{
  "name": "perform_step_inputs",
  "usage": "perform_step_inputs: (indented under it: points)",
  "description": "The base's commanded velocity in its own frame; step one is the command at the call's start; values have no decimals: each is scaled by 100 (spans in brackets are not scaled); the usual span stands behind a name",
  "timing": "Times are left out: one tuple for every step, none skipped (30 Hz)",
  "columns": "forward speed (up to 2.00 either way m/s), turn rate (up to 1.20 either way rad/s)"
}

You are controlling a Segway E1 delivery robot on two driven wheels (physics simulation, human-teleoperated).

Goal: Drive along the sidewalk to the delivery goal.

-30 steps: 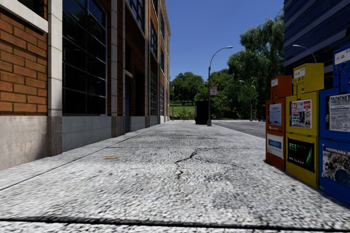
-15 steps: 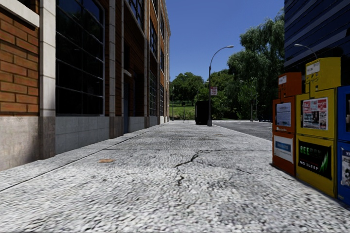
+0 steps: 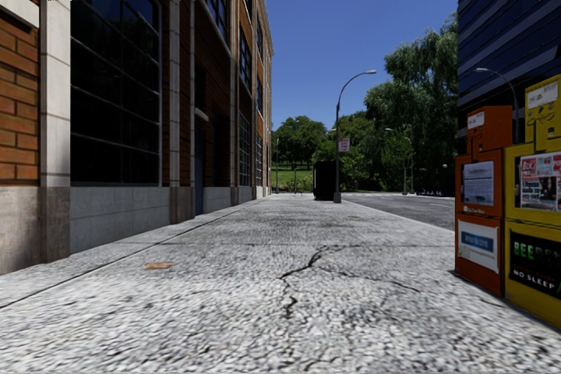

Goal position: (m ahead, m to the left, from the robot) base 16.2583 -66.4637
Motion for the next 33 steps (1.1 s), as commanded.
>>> perform_step_inputs:
  points:
    - [119, 0]
    - [119, 0]
    - [158, 0]
    - [179, 0]
    - [185, 0]
    - [185, 0]
    - [188, 0]
    - [194, 0]
    - [194, 0]
    - [200, 0]
    - [200, 0]
    - [200, 0]
    - [200, 0]
    - [200, 0]
    - [200, 0]
    - [200, 0]
    - [200, 0]
    - [200, 0]
    - [200, 0]
    - [200, 0]
    - [200, 0]
    - [200, 0]
    - [200, 0]
    - [200, 0]
    - [200, 0]
    - [200, 0]
    - [200, 0]
    - [200, 0]
    - [200, 0]
    - [200, 0]
    - [200, 0]
    - [200, 0]
    - [200, 0]
